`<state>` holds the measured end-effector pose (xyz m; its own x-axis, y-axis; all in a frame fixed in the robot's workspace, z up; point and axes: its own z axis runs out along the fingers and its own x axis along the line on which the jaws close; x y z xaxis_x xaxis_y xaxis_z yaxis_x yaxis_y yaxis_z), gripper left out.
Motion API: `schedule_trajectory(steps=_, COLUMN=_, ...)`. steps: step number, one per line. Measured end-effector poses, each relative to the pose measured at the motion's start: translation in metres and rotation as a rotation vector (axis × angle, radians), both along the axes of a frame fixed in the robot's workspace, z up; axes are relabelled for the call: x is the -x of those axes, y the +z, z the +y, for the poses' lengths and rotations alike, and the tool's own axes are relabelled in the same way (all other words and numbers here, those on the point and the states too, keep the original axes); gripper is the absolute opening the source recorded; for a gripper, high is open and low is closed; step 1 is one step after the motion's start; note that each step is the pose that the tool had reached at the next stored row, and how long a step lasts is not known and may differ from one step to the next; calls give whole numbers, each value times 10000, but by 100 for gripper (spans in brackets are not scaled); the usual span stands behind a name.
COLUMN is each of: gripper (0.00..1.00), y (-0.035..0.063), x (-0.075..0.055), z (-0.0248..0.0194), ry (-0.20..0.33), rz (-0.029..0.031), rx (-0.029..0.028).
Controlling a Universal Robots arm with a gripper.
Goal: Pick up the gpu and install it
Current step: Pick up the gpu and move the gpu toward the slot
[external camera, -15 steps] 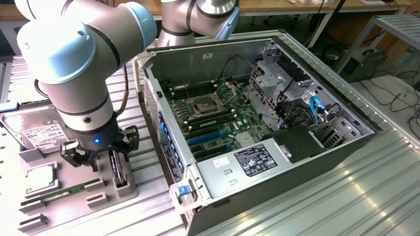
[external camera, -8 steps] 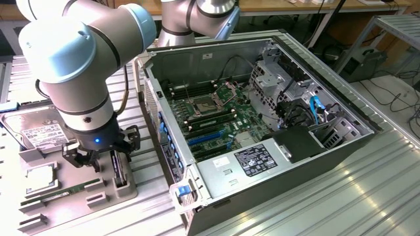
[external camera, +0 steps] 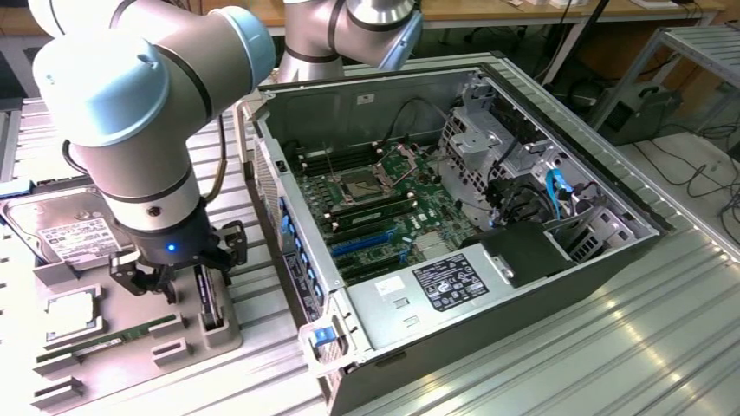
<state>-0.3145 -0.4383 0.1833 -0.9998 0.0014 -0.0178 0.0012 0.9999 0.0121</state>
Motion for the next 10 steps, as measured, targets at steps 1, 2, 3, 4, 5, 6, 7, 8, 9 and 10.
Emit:
schedule_trajectory(steps=1, gripper=72, y=0, x=0, z=0, ry=0, rz=0, rx=0)
schedule_trajectory(steps=2, gripper=72, y=-1, x=0, z=0, ry=0, rz=-1, rx=-1)
schedule_trajectory(steps=3, gripper=72, y=-1, x=0, z=0, ry=0, rz=-1, rx=-1)
schedule_trajectory(steps=4, gripper=72, y=5, x=0, z=0, ry=0, rz=3, rx=2)
schedule_trajectory(steps=5, gripper=72, y=19, x=-1, z=2, ry=-1, rz=8, rx=4)
schedule_trajectory(steps=6, gripper=72, y=31, x=-2, z=3, ry=-1, rz=-6, rx=-8)
schedule_trajectory(steps=7, gripper=72, y=47, x=-3, z=5, ry=-2, rz=-24, rx=-24)
schedule_trajectory(steps=8, gripper=72, y=79, x=-1, z=3, ry=-2, rz=-20, rx=-18)
schedule_trajectory(steps=9, gripper=72, y=115, x=1, z=1, ry=-2, rz=-4, rx=-4)
schedule_trajectory(steps=10, gripper=72, y=145, x=0, z=1, ry=-2, rz=-4, rx=-3)
